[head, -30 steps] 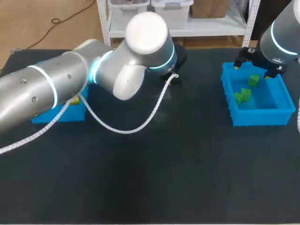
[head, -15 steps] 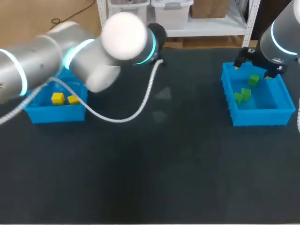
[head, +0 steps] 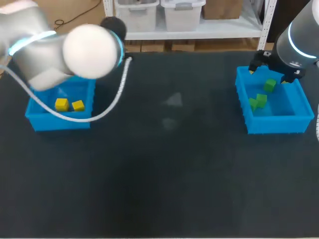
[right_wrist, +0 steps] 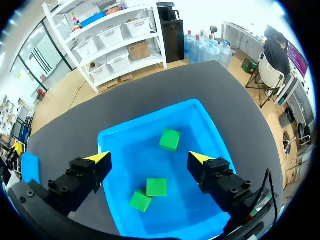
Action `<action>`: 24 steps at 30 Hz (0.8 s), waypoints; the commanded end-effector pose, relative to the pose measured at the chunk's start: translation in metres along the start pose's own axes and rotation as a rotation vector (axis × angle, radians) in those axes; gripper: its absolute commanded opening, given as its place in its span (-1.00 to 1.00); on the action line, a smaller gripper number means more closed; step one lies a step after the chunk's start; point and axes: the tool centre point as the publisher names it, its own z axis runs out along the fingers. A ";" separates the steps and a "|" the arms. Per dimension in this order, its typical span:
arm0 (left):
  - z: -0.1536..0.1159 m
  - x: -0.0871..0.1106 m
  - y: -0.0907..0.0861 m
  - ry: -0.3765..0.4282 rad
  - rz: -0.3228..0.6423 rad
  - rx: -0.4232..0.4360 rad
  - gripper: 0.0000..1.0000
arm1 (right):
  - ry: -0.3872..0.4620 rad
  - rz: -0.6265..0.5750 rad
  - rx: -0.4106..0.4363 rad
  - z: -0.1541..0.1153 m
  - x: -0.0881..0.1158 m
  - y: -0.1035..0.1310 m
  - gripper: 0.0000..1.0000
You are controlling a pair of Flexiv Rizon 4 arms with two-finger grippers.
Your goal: Put the green cubes in the right bin and the yellow cubes in the left bin.
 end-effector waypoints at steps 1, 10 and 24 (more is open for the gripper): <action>-0.059 0.016 0.023 -0.024 -0.021 -0.042 -1.00 | -0.005 0.001 0.001 0.000 0.001 0.000 1.00; -0.066 0.050 0.077 0.026 -0.105 -0.155 -1.00 | -0.005 0.001 0.001 0.000 0.001 0.000 1.00; -0.038 0.091 0.095 0.114 -0.244 -0.137 1.00 | -0.005 0.001 0.001 0.000 0.001 0.000 1.00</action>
